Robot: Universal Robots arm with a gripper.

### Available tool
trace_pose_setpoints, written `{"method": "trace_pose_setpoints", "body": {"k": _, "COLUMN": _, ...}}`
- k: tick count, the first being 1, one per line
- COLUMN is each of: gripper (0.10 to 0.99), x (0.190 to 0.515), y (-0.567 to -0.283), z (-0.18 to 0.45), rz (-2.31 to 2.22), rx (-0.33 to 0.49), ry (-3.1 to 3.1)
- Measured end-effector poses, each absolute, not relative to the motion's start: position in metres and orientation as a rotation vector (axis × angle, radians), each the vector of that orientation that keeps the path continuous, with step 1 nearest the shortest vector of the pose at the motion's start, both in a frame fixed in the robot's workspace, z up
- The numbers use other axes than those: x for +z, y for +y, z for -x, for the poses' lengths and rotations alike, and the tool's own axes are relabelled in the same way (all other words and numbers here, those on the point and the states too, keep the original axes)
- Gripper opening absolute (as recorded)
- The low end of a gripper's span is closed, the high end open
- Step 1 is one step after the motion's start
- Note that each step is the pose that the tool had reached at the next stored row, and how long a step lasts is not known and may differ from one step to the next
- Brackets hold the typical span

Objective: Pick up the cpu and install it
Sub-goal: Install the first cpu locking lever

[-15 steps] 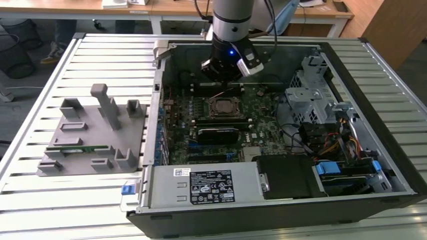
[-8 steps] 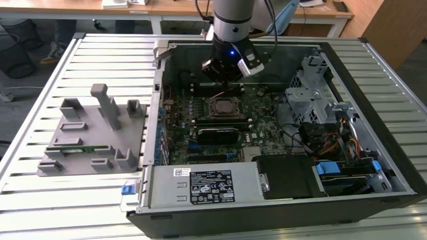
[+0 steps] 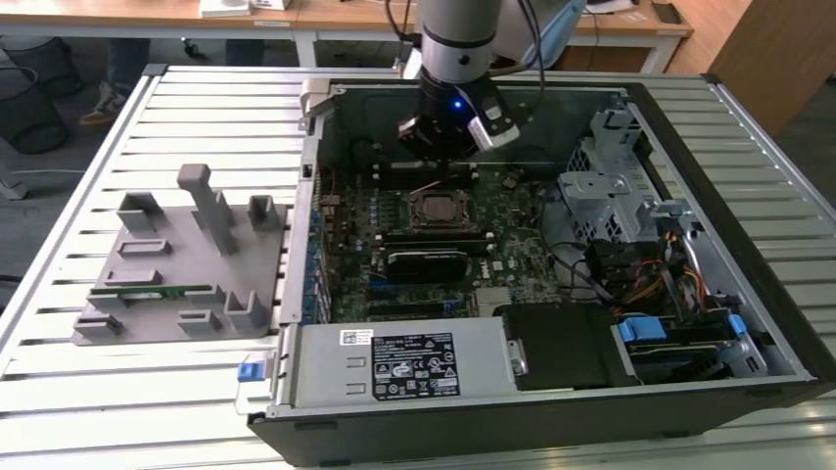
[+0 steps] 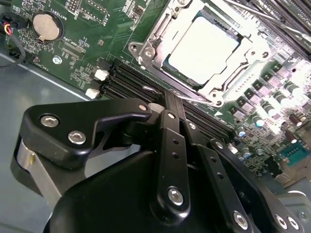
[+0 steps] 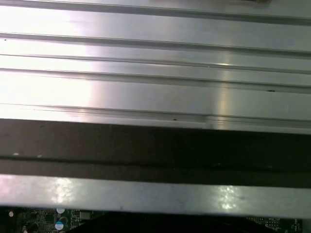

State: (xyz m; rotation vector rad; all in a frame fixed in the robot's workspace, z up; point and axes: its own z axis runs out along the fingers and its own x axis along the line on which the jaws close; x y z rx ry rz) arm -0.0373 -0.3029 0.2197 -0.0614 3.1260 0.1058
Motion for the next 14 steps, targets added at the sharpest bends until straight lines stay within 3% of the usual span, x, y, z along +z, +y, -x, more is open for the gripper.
{"method": "trace_pose_setpoints", "body": {"k": 14, "gripper": 0.114, "x": 0.2119, "y": -0.3022, "z": 0.0305, "rz": 0.061, "rx": 0.105, "ry": 3.127}}
